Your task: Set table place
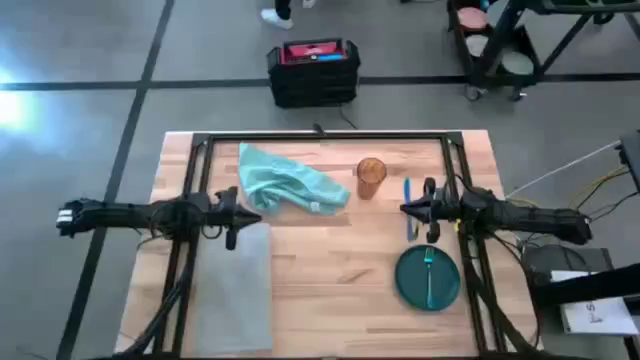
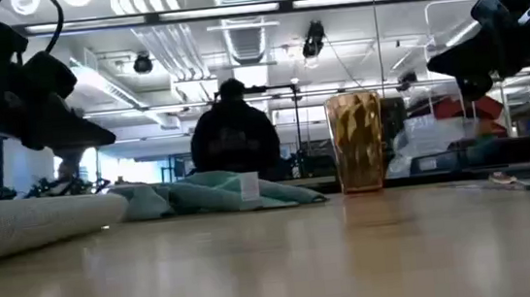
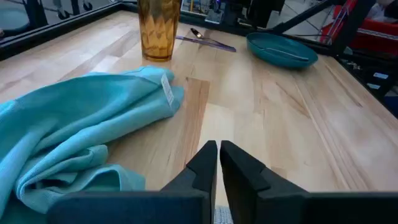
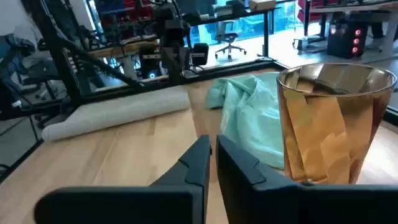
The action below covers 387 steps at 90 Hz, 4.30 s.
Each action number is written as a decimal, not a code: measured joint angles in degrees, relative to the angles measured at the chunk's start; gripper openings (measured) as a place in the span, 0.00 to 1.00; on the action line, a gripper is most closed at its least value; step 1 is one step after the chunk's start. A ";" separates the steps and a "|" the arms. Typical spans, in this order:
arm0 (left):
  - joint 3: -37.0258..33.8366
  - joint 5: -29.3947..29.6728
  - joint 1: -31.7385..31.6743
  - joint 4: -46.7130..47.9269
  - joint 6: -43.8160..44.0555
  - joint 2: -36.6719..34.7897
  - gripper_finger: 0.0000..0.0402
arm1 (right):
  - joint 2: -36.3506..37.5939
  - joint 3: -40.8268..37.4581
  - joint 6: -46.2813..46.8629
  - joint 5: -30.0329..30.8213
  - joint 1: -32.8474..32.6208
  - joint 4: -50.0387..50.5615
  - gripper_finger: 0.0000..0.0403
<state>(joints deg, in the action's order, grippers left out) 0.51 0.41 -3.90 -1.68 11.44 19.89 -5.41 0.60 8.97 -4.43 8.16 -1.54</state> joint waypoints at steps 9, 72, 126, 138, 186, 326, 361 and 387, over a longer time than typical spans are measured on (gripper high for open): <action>-0.01 0.01 -0.02 -0.01 -0.01 0.00 0.02 | 0.00 0.00 0.00 0.01 -0.01 0.00 0.03; 0.00 0.01 0.00 0.01 0.00 -0.01 0.02 | 0.00 0.00 0.00 0.00 0.00 0.02 0.03; 0.00 0.00 -0.01 0.01 0.00 0.00 0.02 | 0.00 -0.01 0.00 0.00 -0.01 0.00 0.03; 0.00 0.01 0.00 0.00 -0.01 0.01 0.02 | 0.00 0.00 0.00 0.00 -0.02 0.02 0.03; 0.00 6.49 -0.11 -0.28 -0.49 -0.01 0.02 | 0.01 -0.01 0.00 0.00 0.00 0.00 0.03; 17.04 5.12 0.35 1.89 16.87 6.36 0.00 | 0.02 0.00 0.00 0.02 0.00 -0.05 0.03; 49.89 5.18 15.66 45.61 26.54 38.44 0.00 | 0.02 0.00 20.79 -0.26 -0.01 -0.76 0.03; 58.67 2.42 40.35 62.03 53.59 57.76 0.00 | 0.02 0.00 24.27 0.55 0.00 -0.52 0.03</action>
<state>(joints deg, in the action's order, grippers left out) 59.19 2.84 36.45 60.35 65.03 77.65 -5.39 0.59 33.24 -3.87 8.16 -2.06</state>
